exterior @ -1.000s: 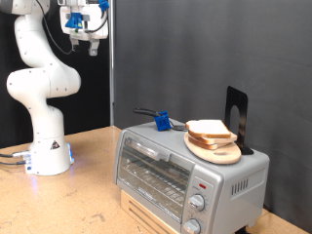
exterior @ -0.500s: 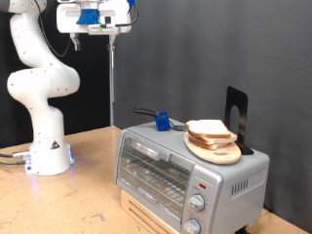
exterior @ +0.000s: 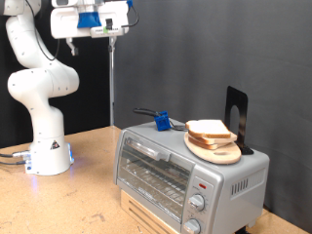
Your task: Make a piece of toast with the oven
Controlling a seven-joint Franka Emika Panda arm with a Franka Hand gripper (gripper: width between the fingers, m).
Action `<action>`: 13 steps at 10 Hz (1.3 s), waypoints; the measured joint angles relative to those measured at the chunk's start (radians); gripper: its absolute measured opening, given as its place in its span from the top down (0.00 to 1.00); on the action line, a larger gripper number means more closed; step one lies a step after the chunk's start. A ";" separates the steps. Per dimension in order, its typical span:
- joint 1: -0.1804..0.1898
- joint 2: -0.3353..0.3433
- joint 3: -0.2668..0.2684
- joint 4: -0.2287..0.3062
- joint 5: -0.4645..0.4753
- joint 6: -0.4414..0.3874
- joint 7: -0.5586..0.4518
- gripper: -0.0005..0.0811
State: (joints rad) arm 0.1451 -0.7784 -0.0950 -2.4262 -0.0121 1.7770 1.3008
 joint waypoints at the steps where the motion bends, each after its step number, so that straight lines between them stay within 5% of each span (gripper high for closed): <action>1: -0.006 -0.001 0.004 0.004 0.003 -0.009 0.040 0.01; 3: 0.030 -0.034 -0.057 -0.015 0.025 0.009 -0.184 0.01; 6: 0.102 -0.042 -0.182 -0.107 0.022 0.226 -0.531 0.01; 9: 0.100 -0.040 -0.194 -0.095 0.084 0.180 -0.491 0.01; 13: 0.104 0.097 -0.208 -0.083 0.124 0.310 -0.480 0.01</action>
State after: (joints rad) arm 0.2496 -0.6811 -0.3028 -2.5089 0.1117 2.0872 0.8205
